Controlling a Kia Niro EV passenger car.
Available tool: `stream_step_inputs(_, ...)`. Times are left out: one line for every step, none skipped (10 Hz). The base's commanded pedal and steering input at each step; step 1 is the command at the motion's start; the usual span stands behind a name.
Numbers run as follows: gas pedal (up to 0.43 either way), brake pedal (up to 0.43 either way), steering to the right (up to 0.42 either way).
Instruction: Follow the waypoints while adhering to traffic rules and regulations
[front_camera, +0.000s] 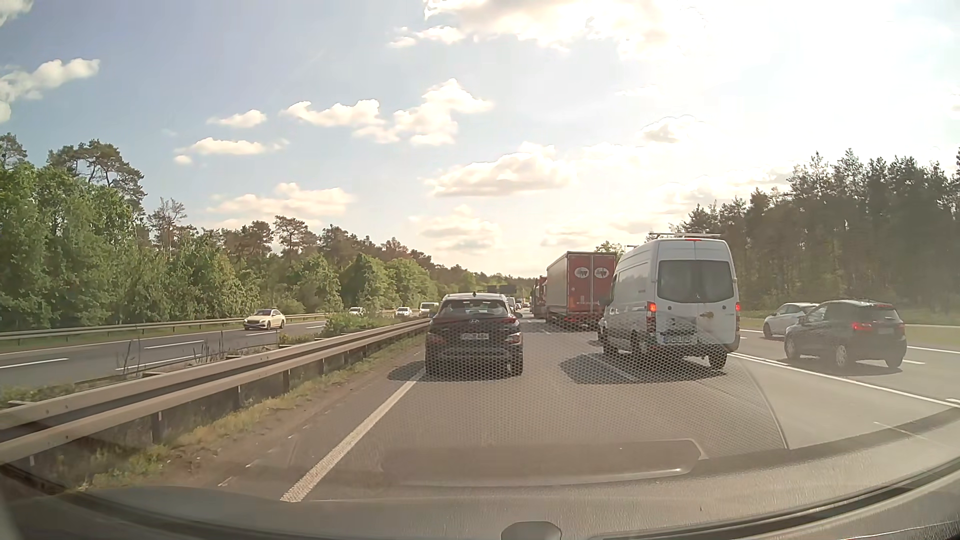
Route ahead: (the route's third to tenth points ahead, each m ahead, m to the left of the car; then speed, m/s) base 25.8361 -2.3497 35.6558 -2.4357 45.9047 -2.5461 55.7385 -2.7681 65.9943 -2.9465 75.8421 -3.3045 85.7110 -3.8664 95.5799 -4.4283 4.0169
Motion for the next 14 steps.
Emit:
stream_step_inputs(0.039, 0.000, 0.005)
stream_step_inputs(0.039, 0.000, 0.005)
stream_step_inputs(0.039, 0.000, 0.005)
stream_step_inputs(0.039, 0.000, 0.004)
stream_step_inputs(0.047, 0.000, 0.003)
stream_step_inputs(0.047, 0.000, 0.003)
stream_step_inputs(0.047, 0.000, 0.003)
stream_step_inputs(0.047, 0.000, 0.002)
stream_step_inputs(0.047, 0.000, 0.001)
stream_step_inputs(0.047, 0.000, 0.000)
stream_step_inputs(0.047, 0.000, 0.000)
stream_step_inputs(0.047, 0.000, 0.000)
stream_step_inputs(0.059, 0.000, 0.000)
stream_step_inputs(0.067, 0.000, 0.000)
